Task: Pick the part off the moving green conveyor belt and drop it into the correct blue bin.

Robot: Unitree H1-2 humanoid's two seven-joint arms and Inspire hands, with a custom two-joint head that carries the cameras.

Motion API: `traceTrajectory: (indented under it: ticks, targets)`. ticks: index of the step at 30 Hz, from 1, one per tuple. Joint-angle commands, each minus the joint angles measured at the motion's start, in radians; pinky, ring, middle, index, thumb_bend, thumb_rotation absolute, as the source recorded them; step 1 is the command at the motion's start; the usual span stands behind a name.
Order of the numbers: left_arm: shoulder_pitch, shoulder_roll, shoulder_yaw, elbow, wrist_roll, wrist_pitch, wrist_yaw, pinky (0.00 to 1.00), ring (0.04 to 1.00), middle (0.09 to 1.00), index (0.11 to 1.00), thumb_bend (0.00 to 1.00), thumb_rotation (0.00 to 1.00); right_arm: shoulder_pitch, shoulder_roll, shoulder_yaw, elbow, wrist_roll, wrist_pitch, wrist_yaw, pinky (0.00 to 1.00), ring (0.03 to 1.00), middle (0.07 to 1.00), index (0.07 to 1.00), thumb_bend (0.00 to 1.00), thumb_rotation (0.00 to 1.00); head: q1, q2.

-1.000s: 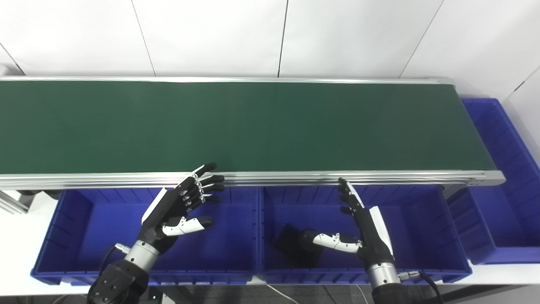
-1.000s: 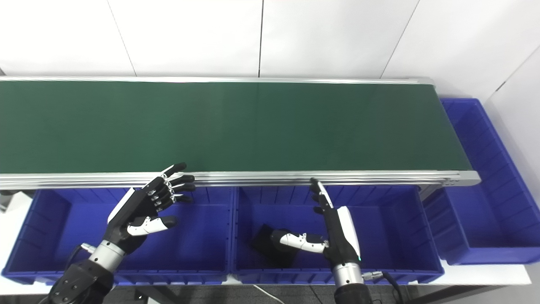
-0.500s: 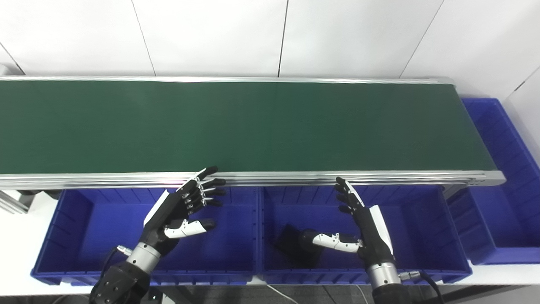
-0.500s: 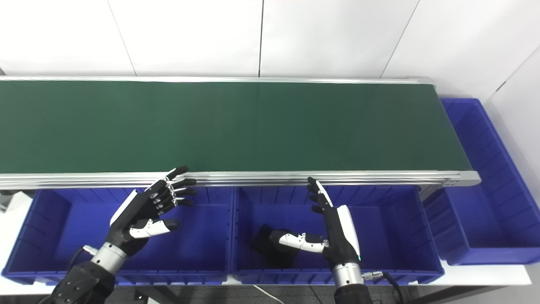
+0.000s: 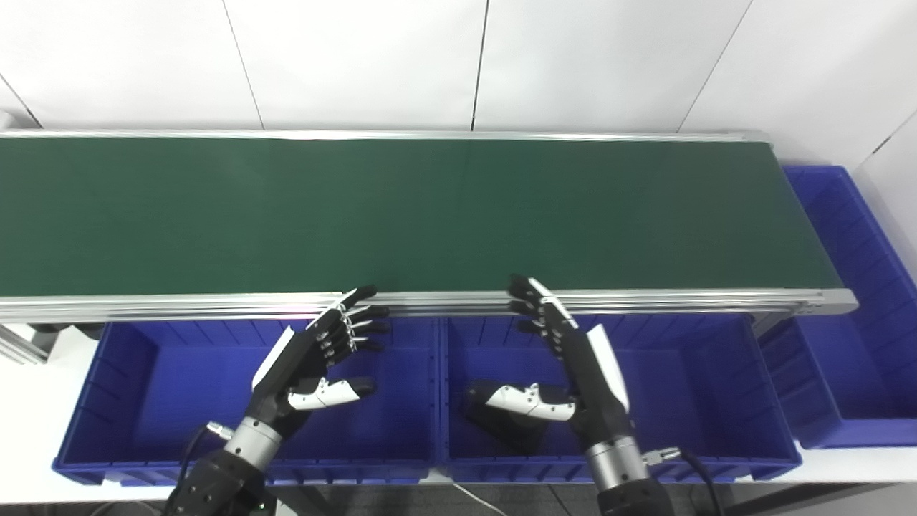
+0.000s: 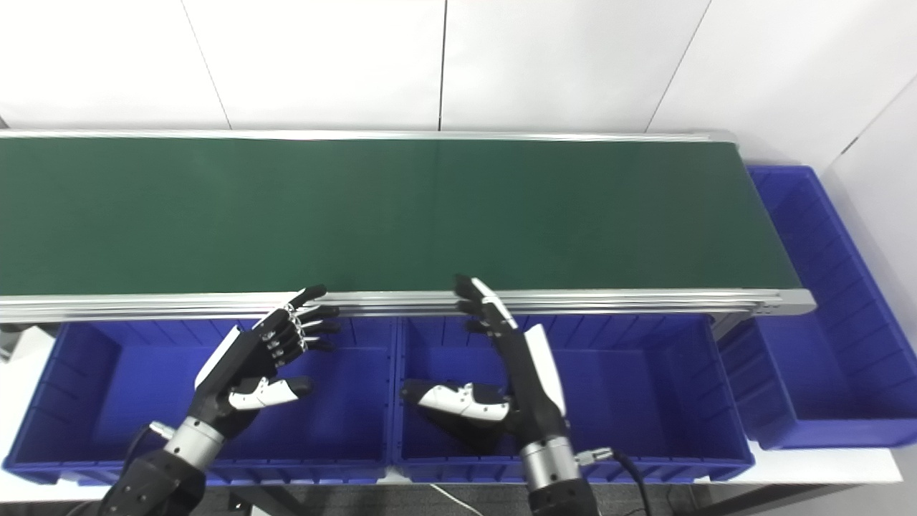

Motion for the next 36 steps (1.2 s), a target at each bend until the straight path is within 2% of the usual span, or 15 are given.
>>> traceTrajectory:
  ticks: [1,4,7,8,11,15,20,26,36]
  targets:
    - [0.005,-0.003,0.002,-0.029,0.012,-0.036,0.016,0.70,0.791,0.839,0.904,0.98,0.38,-0.032,0.008,0.005,-0.010,0.010,-0.064,0.008,0.77,0.835,0.860,0.872,0.96,0.39,0.001,0.001]
    - [0.018,-0.009,0.001,-0.031,0.024,-0.048,0.028,0.71,0.796,0.847,0.905,0.98,0.39,-0.064,0.002,0.010,0.019,0.011,-0.055,0.019,0.76,0.828,0.853,0.871,0.97,0.39,0.041,-0.009]
    - [0.025,-0.010,-0.001,-0.036,0.026,-0.047,0.033,0.71,0.799,0.850,0.907,0.98,0.38,-0.078,-0.004,0.012,0.034,0.009,-0.054,0.024,0.75,0.824,0.848,0.869,0.97,0.40,0.044,-0.009]
    - [0.031,-0.012,-0.002,-0.038,0.028,-0.048,0.038,0.71,0.800,0.850,0.907,0.98,0.38,-0.097,-0.014,0.010,0.061,0.033,-0.061,0.043,0.75,0.824,0.847,0.869,0.97,0.40,0.070,-0.018]
    - [0.045,-0.016,-0.003,-0.044,0.025,-0.045,0.045,0.72,0.805,0.853,0.910,0.98,0.38,-0.146,-0.043,0.004,0.119,0.097,-0.058,0.099,0.78,0.838,0.860,0.885,1.00,0.35,0.082,-0.023]
    - [0.050,-0.023,-0.001,-0.042,0.040,-0.057,0.062,0.74,0.818,0.852,0.906,0.98,0.37,-0.172,-0.060,-0.012,0.180,0.156,-0.081,0.131,0.79,0.837,0.854,0.876,0.99,0.34,0.101,-0.037]
    - [0.043,-0.029,-0.004,-0.019,0.058,-0.082,0.080,0.77,0.854,0.870,0.906,0.98,0.38,-0.174,-0.059,-0.034,0.265,0.205,-0.127,0.141,0.78,0.836,0.849,0.869,0.90,0.48,0.119,-0.052]
    - [0.033,-0.040,-0.001,0.006,0.070,-0.101,0.095,0.80,0.869,0.884,0.898,0.99,0.39,-0.164,-0.057,-0.051,0.322,0.224,-0.176,0.137,0.78,0.834,0.849,0.871,0.85,0.50,0.124,-0.067]
    - [0.013,-0.044,-0.003,0.034,0.084,-0.122,0.103,0.82,0.879,0.900,0.904,1.00,0.43,-0.134,-0.051,-0.074,0.331,0.220,-0.198,0.127,0.78,0.837,0.857,0.883,0.79,0.53,0.119,-0.074]
